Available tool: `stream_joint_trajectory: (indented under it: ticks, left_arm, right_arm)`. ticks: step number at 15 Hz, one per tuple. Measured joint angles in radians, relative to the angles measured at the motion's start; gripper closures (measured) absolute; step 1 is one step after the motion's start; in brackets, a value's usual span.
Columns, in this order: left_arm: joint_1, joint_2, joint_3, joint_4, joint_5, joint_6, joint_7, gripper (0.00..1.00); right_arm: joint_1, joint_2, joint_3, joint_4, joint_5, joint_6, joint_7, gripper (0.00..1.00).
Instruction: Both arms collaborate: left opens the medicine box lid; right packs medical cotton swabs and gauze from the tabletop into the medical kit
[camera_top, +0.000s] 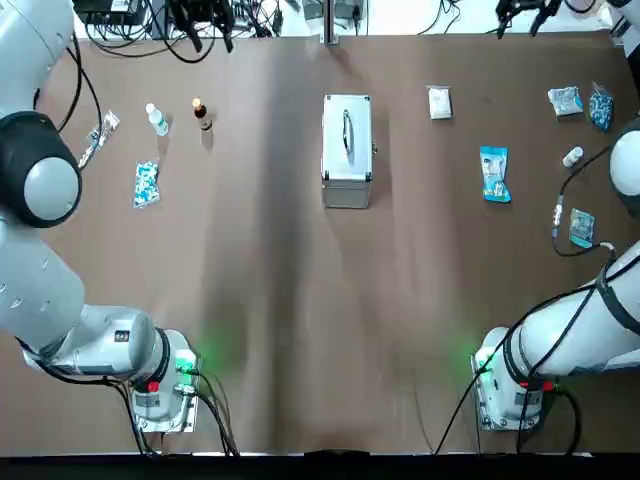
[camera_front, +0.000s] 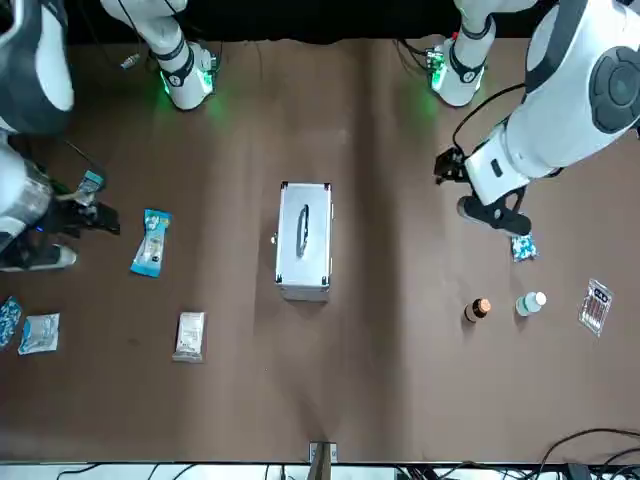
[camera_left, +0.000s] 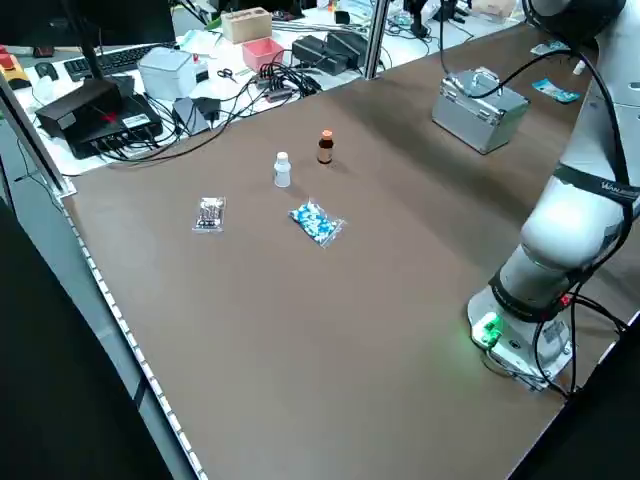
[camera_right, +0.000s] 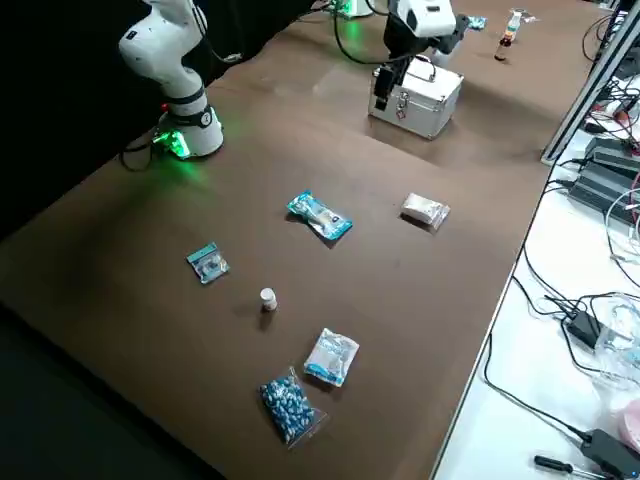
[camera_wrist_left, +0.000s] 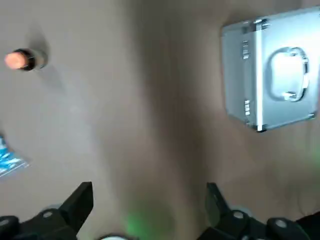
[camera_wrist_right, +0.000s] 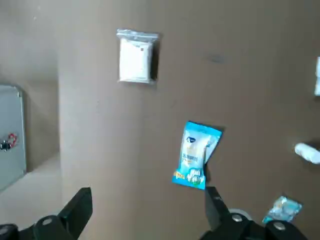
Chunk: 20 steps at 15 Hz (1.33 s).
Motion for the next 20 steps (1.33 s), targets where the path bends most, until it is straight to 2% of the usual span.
stream_joint_trajectory:
  ticks: [3,7,13,17,20]
  left_arm:
    - [-0.069,0.036,-0.002,0.000,-0.002,0.081,-0.092,0.00]
    - [-0.146,0.084,-0.003,0.000,-0.002,0.178,-0.165,0.00]
    - [-0.297,0.177,-0.002,-0.001,0.004,0.364,-0.379,0.00]
    - [-0.391,0.260,0.000,-0.002,0.081,0.501,-0.508,0.00]
    - [-0.437,0.311,0.003,-0.001,0.125,0.613,-0.543,0.00]
  right_arm:
    - [0.015,0.030,0.000,-0.001,0.014,0.001,-0.137,0.00]
    - [0.006,0.064,-0.008,-0.001,0.103,0.001,-0.309,0.00]
    - [0.006,0.117,-0.008,-0.002,0.260,0.010,-0.606,0.00]
    - [0.003,0.148,-0.010,-0.002,0.297,0.021,-0.828,0.01]
    - [0.001,0.159,-0.010,-0.007,0.328,0.021,-0.928,0.01]
